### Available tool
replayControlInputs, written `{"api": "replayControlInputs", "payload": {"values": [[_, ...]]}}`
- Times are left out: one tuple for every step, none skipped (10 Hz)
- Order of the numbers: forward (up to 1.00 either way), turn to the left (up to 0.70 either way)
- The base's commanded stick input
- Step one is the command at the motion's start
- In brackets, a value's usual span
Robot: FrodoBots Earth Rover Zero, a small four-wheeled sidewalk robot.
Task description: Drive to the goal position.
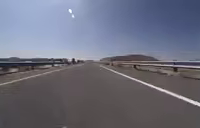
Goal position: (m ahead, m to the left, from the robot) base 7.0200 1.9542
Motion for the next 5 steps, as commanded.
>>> {"api": "replayControlInputs", "payload": {"values": [[1.00, 0.00], [1.00, 0.00], [1.00, 0.00], [1.00, 0.00], [1.00, 0.00]]}}
